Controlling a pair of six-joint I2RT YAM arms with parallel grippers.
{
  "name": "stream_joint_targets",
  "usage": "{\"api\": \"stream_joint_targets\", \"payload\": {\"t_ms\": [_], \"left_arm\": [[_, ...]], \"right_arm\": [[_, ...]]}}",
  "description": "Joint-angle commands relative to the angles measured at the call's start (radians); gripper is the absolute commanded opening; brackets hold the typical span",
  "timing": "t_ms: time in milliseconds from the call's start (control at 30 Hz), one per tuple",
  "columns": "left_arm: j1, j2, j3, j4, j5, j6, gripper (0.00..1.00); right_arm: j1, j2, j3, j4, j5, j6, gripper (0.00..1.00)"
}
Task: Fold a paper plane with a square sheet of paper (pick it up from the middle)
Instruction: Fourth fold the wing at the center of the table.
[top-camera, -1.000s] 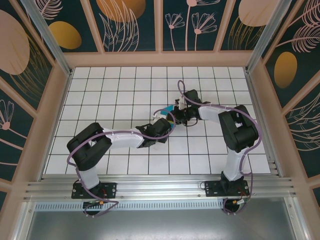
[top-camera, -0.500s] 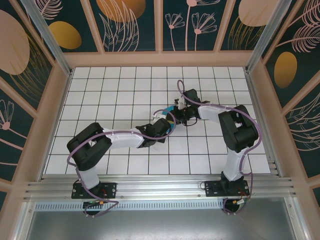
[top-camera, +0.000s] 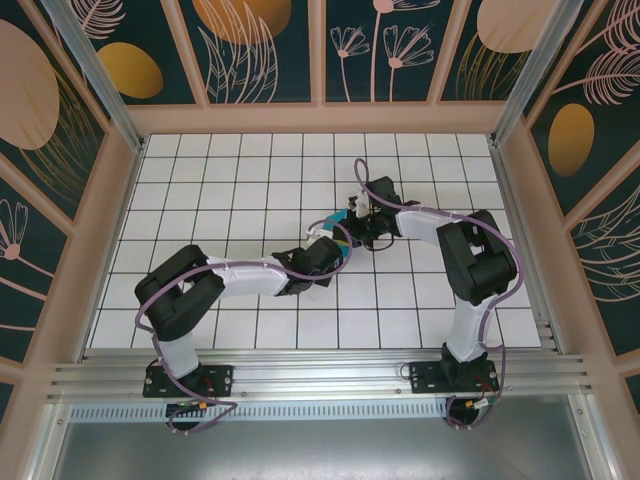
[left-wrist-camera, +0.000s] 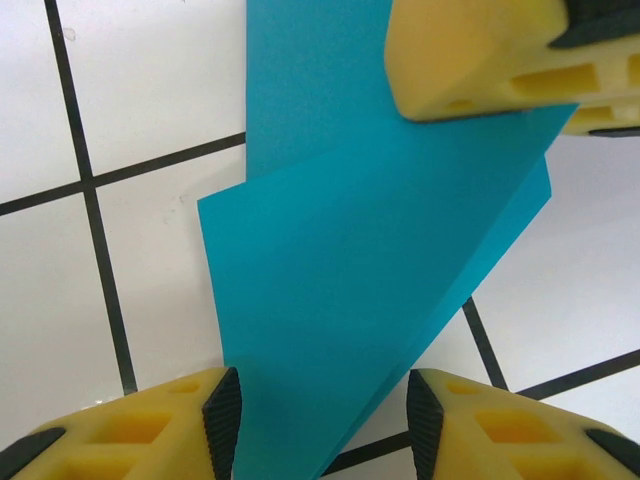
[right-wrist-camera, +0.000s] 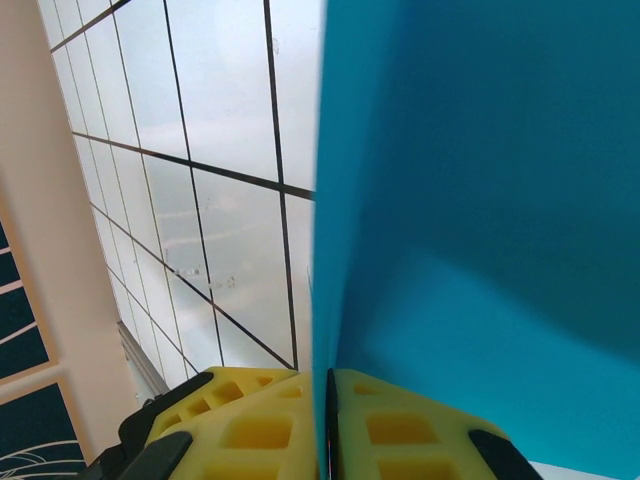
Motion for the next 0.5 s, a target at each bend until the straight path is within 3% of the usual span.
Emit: {"api": "stream_joint_targets", "payload": {"t_ms": [0,200,467], "left_arm": [[-0.008,0.027,0.004,-0.017,-0.02,0.015,0.45],[-0.008,0.027,0.012,-0.023,-0.038,0.015,0.36],[-0.008,0.015,0.012,-0.033,-0.047,0.013,0.41]], "right_arm": [[0.009,0.003,0.024,-0.03,0.004,-0.001,0.12],[0.009,0.006,0.02,-0.034,0.012,-0.005,0.13],[0.009,0.013,0.021,-0.041,0.015,-0.011,0.13]]}}
